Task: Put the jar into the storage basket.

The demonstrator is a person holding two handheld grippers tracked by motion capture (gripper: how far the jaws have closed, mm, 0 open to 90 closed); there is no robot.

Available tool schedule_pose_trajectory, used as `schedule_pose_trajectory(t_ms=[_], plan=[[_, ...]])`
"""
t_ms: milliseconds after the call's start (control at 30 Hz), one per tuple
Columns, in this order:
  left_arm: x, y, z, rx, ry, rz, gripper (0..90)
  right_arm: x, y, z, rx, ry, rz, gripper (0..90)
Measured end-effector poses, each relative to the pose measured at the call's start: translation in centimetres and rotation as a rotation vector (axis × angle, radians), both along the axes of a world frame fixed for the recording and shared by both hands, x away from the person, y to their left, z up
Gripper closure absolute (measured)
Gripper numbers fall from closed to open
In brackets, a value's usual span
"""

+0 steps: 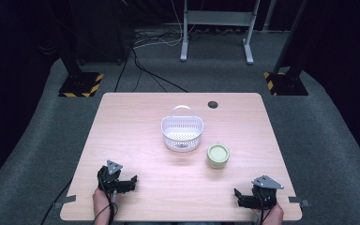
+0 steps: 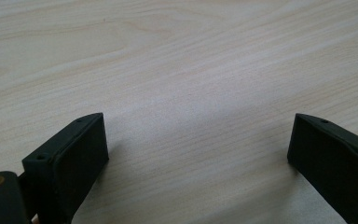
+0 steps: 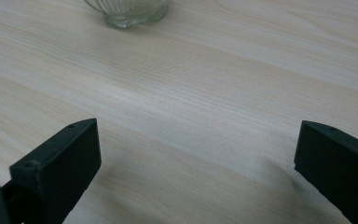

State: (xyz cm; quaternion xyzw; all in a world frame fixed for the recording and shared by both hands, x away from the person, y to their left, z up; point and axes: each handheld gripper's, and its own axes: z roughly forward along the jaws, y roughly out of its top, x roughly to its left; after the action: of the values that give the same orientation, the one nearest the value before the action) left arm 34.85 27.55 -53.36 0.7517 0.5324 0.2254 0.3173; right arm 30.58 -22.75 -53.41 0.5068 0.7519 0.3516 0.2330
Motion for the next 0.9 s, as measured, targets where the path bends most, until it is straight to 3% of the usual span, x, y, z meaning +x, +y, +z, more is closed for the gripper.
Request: schedule_pose_trajectory(t_ms=[300, 400, 900], plan=[[0.0, 0.0, 0.0, -0.001, 0.003, 0.003, 4.0, 0.1, 0.1, 0.1, -0.012, 0.014, -0.002, 0.0], [0.0, 0.0, 0.0, -0.001, 0.003, 0.003, 3.9, 0.0, 0.2, 0.3, 0.010, 0.013, 0.003, 0.0], [0.0, 0.0, 0.0, -0.002, 0.003, 0.003, 3.9, 1.0, 2.0, 1.8, -0.034, -0.003, 0.045, 0.0]])
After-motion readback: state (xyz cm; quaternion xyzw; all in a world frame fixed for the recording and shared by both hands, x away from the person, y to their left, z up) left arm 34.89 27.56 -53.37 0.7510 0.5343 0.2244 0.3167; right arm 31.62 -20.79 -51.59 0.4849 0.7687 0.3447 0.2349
